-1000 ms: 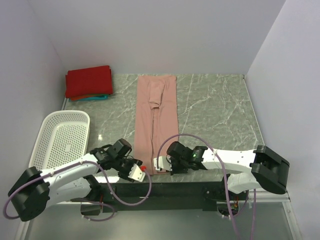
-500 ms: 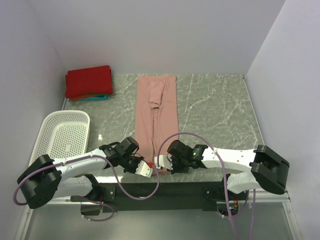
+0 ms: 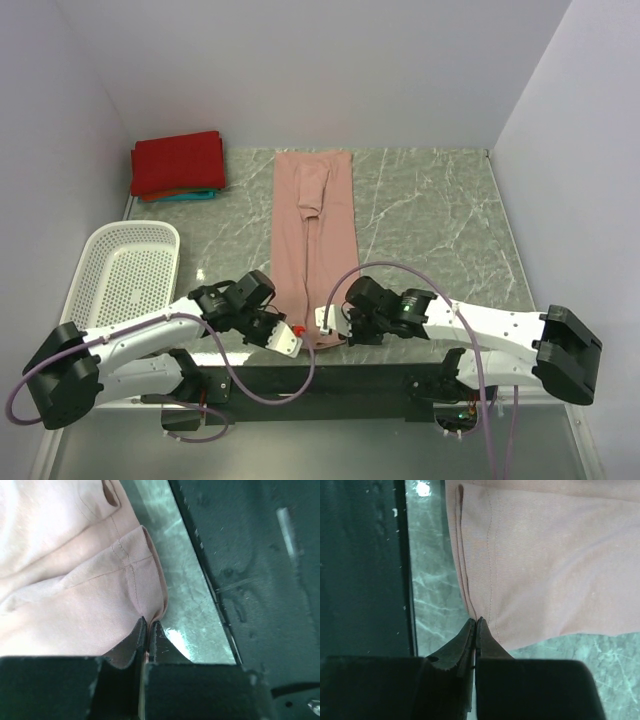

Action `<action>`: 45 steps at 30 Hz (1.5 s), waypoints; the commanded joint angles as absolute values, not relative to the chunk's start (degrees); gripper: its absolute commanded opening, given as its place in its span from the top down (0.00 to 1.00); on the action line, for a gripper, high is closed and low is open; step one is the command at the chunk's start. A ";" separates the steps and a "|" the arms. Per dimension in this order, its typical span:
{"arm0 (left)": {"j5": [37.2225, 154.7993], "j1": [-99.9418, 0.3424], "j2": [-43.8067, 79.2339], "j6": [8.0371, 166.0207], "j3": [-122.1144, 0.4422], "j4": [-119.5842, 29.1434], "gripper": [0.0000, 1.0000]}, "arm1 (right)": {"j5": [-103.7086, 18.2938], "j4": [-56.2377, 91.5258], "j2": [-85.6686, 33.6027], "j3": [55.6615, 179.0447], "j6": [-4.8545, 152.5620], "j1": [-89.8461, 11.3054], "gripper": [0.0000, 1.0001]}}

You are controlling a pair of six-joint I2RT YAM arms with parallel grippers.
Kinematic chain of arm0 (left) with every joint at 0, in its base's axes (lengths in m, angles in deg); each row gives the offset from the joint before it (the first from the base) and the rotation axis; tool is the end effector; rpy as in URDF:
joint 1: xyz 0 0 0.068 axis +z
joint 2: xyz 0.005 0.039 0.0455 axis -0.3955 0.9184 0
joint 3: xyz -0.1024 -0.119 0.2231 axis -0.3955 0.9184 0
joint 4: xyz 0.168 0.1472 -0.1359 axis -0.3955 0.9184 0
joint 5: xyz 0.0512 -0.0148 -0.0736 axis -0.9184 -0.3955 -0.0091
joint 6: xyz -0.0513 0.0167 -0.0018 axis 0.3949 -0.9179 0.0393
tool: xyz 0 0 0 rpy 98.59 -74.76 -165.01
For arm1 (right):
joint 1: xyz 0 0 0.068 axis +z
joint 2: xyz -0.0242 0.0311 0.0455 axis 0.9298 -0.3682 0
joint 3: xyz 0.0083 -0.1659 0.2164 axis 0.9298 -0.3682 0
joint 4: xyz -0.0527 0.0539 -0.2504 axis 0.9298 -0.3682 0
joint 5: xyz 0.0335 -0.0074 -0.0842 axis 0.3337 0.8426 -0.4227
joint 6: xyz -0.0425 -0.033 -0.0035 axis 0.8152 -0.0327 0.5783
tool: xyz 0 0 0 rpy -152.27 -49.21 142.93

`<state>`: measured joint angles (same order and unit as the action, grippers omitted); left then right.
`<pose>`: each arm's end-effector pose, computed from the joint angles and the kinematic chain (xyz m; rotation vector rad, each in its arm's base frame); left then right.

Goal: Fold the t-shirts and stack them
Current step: Fold the tshirt

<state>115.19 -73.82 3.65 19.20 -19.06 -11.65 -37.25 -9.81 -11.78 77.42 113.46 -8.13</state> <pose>0.1038 -0.1519 0.1770 2.1617 1.4139 -0.5972 0.0984 0.1887 0.1876 -1.9693 1.7520 0.4663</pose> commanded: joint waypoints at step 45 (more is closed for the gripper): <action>124.40 -39.12 53.75 12.08 -74.88 -8.84 1.00 | -27.50 -10.32 -52.78 124.15 138.68 -42.91 1.00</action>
